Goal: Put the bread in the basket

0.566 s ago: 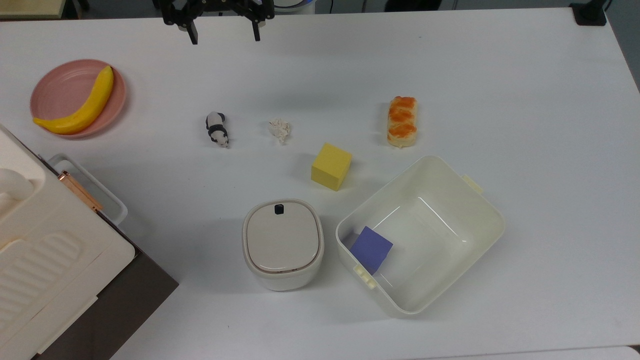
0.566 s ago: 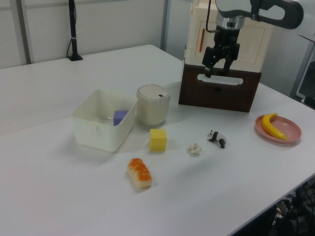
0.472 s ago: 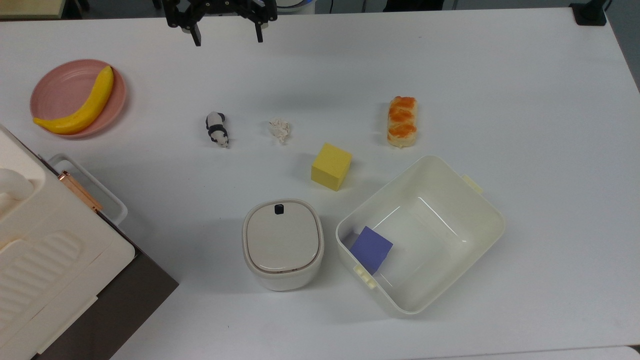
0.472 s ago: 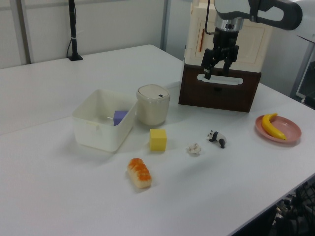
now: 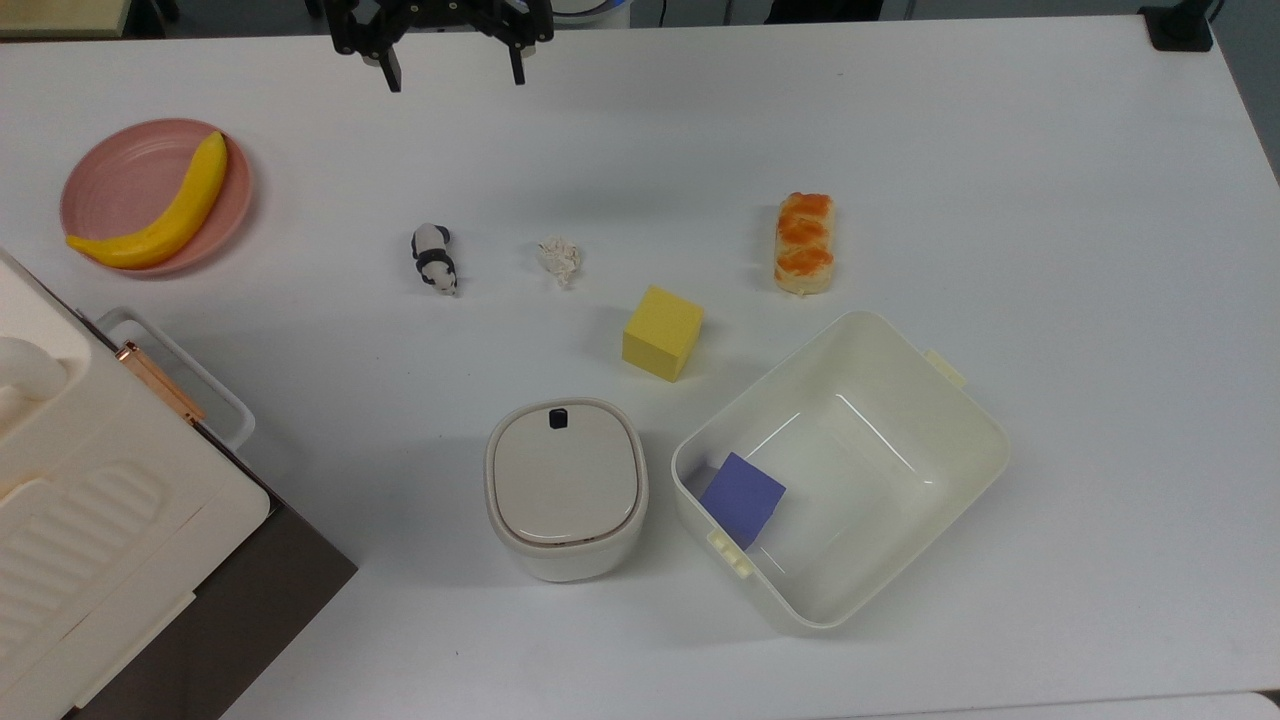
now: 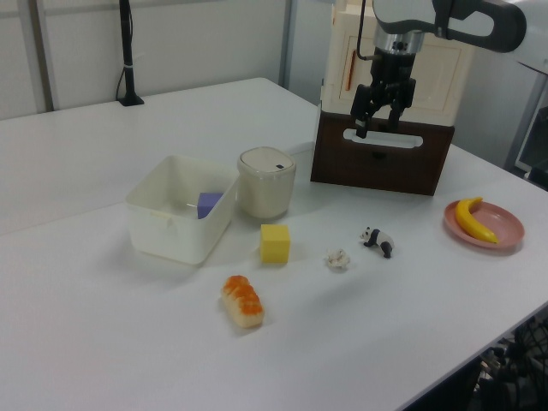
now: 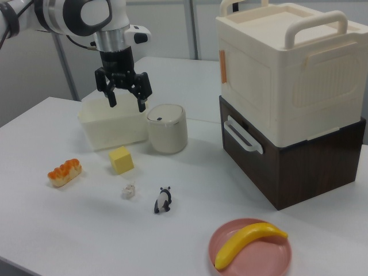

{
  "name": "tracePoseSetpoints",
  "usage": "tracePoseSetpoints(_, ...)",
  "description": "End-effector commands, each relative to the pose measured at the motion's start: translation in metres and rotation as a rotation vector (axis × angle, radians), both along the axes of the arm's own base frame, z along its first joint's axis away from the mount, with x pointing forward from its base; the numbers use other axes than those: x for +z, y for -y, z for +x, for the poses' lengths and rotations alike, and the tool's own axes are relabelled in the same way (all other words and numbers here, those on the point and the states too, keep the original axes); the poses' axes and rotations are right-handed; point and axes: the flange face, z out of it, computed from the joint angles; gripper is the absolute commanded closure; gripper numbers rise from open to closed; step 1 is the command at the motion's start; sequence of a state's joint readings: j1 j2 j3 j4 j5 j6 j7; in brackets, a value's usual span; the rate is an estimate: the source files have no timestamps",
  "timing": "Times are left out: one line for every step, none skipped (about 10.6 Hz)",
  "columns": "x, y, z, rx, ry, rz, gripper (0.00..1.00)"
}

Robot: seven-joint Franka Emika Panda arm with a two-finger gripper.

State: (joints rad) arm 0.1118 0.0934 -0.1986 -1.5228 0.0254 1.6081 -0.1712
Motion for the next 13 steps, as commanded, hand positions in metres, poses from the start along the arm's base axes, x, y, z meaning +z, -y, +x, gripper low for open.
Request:
tracePoseSetpoints(0.005,0.004,-0.006,-0.009,0.014,0.027,0.0)
tracePoseSetpoints(0.005,0.004,-0.005,-0.009,0.014,0.026,0.0)
tracePoseSetpoints(0.003,0.003,-0.005,-0.008,0.012,0.026,0.0)
tracePoseSetpoints(0.002,0.001,-0.004,-0.003,0.01,0.024,0.0)
tracePoseSetpoints(-0.001,-0.001,-0.001,0.0,0.012,0.023,0.0)
tracePoseSetpoints(-0.004,-0.002,0.0,-0.001,0.016,0.022,0.0)
tracePoseSetpoints(-0.005,-0.004,0.001,0.002,0.015,0.022,0.0)
tracePoseSetpoints(-0.006,-0.003,0.002,0.001,0.022,0.021,0.0)
tracePoseSetpoints(-0.005,-0.003,0.004,0.0,0.035,0.02,0.0)
tracePoseSetpoints(-0.007,-0.006,0.005,0.0,0.036,0.02,0.0)
tracePoseSetpoints(-0.011,-0.007,0.004,-0.021,0.026,0.019,0.0)
tracePoseSetpoints(-0.012,-0.007,0.005,-0.023,0.029,0.017,0.0)
tracePoseSetpoints(-0.013,-0.01,0.006,-0.02,0.031,0.016,0.0)
